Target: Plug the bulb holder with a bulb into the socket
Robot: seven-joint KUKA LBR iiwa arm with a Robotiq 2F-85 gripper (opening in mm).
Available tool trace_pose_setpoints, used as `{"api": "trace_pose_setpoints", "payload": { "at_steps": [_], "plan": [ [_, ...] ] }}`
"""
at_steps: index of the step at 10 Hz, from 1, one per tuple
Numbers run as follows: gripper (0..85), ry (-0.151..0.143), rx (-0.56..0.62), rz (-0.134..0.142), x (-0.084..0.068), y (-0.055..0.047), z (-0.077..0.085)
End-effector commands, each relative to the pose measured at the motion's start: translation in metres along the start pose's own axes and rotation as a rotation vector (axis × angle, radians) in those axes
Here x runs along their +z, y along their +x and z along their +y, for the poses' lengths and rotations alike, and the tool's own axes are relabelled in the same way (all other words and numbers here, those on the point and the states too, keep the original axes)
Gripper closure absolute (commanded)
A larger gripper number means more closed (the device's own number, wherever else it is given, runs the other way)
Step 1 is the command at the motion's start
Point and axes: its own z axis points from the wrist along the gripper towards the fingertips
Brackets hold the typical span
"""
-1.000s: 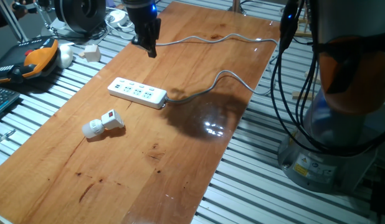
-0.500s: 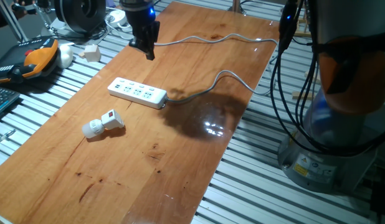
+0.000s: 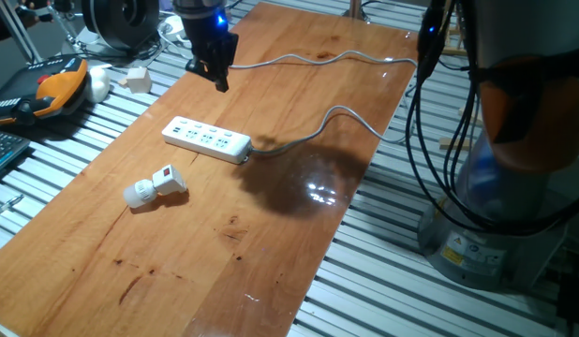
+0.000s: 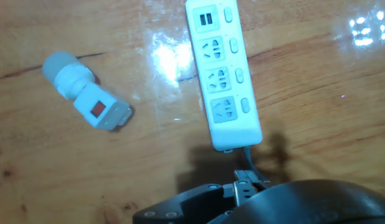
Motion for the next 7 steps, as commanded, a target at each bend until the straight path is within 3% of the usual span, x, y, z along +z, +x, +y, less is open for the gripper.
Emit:
{"api": "trace_pose_setpoints", "payload": {
  "at_steps": [1, 2, 5, 7],
  "plan": [
    [85.0, -0.015, -0.01, 0.01, 0.0002, -0.0005, 0.0006],
    [85.0, -0.048, 0.013, 0.027, 0.0001, -0.0005, 0.0013],
    [85.0, -0.048, 0.025, 0.048, 0.0, -0.0007, 0.0032],
    [85.0, -0.033, 0.056, 0.051, 0.0021, -0.001, 0.005]
  ]
}}
